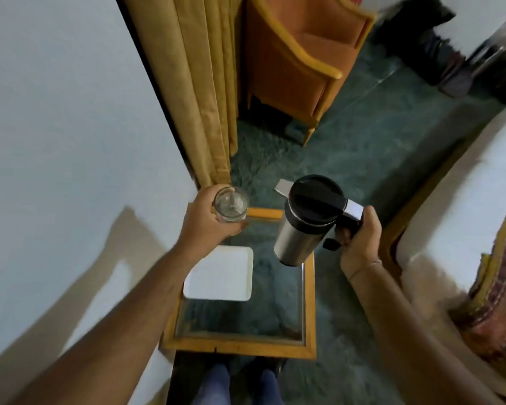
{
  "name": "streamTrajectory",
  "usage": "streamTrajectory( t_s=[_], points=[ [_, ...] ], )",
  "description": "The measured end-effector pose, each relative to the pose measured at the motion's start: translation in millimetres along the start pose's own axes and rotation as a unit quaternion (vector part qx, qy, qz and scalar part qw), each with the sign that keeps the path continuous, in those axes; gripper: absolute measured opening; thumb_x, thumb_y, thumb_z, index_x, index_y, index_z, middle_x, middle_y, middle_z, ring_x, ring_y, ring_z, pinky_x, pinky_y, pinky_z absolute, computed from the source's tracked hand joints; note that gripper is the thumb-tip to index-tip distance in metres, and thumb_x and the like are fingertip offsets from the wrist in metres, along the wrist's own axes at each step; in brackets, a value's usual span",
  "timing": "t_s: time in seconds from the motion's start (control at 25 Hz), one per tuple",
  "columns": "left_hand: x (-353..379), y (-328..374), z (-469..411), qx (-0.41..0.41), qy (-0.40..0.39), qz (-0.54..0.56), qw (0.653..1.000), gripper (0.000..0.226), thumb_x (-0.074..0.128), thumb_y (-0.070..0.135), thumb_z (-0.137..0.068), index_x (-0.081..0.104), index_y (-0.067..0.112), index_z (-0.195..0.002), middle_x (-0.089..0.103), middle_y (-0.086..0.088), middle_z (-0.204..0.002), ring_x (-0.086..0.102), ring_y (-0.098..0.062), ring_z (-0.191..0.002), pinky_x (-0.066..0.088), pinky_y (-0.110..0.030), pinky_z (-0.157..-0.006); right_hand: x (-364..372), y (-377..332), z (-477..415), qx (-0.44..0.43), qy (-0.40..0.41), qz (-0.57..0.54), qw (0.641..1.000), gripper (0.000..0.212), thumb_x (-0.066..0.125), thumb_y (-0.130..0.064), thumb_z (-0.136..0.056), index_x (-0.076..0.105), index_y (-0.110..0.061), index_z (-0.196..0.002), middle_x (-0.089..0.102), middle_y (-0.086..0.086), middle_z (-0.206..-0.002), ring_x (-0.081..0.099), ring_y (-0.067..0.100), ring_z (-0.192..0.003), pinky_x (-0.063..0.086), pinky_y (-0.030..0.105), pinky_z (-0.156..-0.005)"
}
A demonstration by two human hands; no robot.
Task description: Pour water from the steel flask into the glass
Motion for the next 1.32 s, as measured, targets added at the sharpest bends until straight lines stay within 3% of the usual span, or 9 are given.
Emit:
streamTrajectory(
  t_s=[0.12,0.28,0.52,0.64,0.76,1.0,1.2,1.32],
  points=[
    [57,-90,8,-0.045,-0.024,-0.003,0.999,0.073,0.104,0.029,-0.076,0.060,0.038,-0.133,0.065,0.020,-0.126,0.064,0.009,-0.114,0.049,-0.003,-0.090,-11,111,-32,0.040,0.026,-0.017,0.999,0.030,0.041,-0.036,-0.087,0.044,-0.025,-0.059,0.039,-0.008,-0.045,0.031,0.008,-0.041,0.029,0.023,-0.042],
    [126,-204,23,-0.134,-0.054,-0.027,0.989,0.076,0.102,0.021,-0.079,0.060,0.027,-0.142,0.062,0.011,-0.135,0.059,-0.012,-0.120,0.048,-0.012,-0.089,-28,213,-59,0.059,0.048,-0.022,0.997,0.044,0.040,-0.028,-0.090,0.047,-0.030,-0.046,0.040,-0.011,-0.045,0.031,0.007,-0.042,0.026,0.024,-0.043],
    [171,-315,39,-0.262,-0.017,-0.065,0.963,0.077,0.097,0.016,-0.084,0.054,0.027,-0.147,0.064,-0.004,-0.147,0.052,-0.015,-0.124,0.059,-0.047,-0.110,-42,284,-81,0.057,0.082,-0.030,0.995,0.021,0.044,-0.029,-0.084,0.038,-0.018,-0.068,0.035,0.004,-0.058,0.030,0.014,-0.048,0.025,0.029,-0.048],
    [181,-338,44,-0.267,0.003,-0.082,0.960,0.075,0.097,0.016,-0.084,0.056,0.024,-0.145,0.065,-0.008,-0.149,0.058,-0.020,-0.126,0.057,-0.051,-0.115,-46,304,-85,0.046,0.072,-0.043,0.995,0.024,0.045,-0.027,-0.084,0.040,-0.021,-0.061,0.037,0.000,-0.053,0.029,0.014,-0.048,0.026,0.029,-0.049],
    [190,-345,42,-0.247,0.003,-0.092,0.965,0.073,0.098,0.016,-0.083,0.057,0.021,-0.144,0.066,-0.009,-0.148,0.063,-0.031,-0.135,0.056,-0.052,-0.117,-45,313,-91,0.043,0.054,-0.056,0.996,0.025,0.045,-0.023,-0.083,0.036,-0.020,-0.060,0.029,0.007,-0.061,0.017,0.028,-0.056,0.023,0.032,-0.051],
    [201,-358,44,-0.212,-0.008,-0.106,0.972,0.070,0.095,0.017,-0.087,0.058,0.015,-0.146,0.065,-0.013,-0.150,0.063,-0.035,-0.138,0.054,-0.055,-0.121,-47,324,-99,0.044,0.027,-0.086,0.995,0.042,0.040,-0.019,-0.091,0.048,-0.030,-0.051,0.046,-0.012,-0.050,0.038,0.008,-0.045,0.036,0.022,-0.046],
    [203,-363,47,-0.201,-0.018,-0.110,0.973,0.067,0.092,0.018,-0.091,0.056,0.010,-0.147,0.064,-0.016,-0.152,0.062,-0.037,-0.140,0.054,-0.057,-0.121,-59,327,-95,0.057,0.061,-0.033,0.996,0.018,0.047,-0.030,-0.082,0.048,-0.022,-0.065,0.051,-0.016,-0.052,0.049,0.003,-0.049,0.042,0.019,-0.049],
    [207,-358,46,-0.183,-0.036,-0.129,0.974,0.064,0.092,0.020,-0.091,0.057,0.012,-0.144,0.063,-0.015,-0.151,0.062,-0.037,-0.137,0.056,-0.060,-0.119,-70,328,-95,0.055,0.036,-0.008,0.998,0.025,0.044,-0.026,-0.084,0.054,-0.023,-0.061,0.056,-0.019,-0.050,0.052,-0.002,-0.049,0.039,0.022,-0.052]
  ],
)
Point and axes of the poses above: each hand's wrist, its own z-axis away from the middle knuckle, its own x-axis out of the palm, y = z × x, the point moved 8 cm from there along -z, towards the middle knuckle
